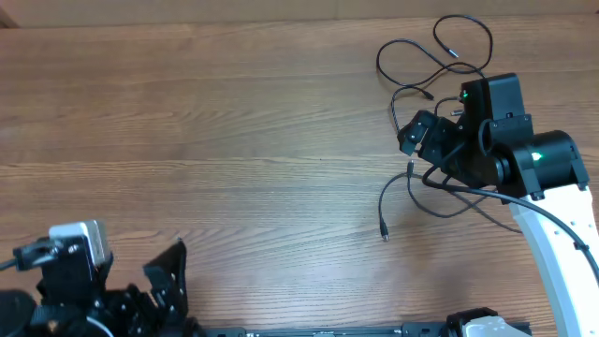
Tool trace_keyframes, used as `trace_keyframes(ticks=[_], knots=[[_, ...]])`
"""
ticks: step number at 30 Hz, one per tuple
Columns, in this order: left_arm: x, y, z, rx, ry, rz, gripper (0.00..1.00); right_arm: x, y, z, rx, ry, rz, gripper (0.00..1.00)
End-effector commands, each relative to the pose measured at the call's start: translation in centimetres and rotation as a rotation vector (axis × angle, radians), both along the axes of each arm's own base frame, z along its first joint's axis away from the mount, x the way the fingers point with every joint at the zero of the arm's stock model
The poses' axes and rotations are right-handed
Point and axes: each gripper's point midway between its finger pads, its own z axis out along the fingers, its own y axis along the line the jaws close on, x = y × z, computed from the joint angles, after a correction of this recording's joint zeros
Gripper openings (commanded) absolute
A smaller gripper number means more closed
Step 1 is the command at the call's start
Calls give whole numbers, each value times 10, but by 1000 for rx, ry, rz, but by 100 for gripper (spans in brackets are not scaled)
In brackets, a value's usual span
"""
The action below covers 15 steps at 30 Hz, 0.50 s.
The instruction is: Untangle cables
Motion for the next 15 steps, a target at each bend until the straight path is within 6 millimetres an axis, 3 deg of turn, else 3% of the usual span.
trace_keyframes(ticks=[1,5,15], knots=[[-18,-15,6,0,-74,-97,100,4,1,4,-4,-25,22,100],[-35,-14,7,17,-133,-83,100,8,1,7,-2,-44,20,100],[-41,-15,0,13,-102,-85,99,11,1,9,-10,-65,34,100]])
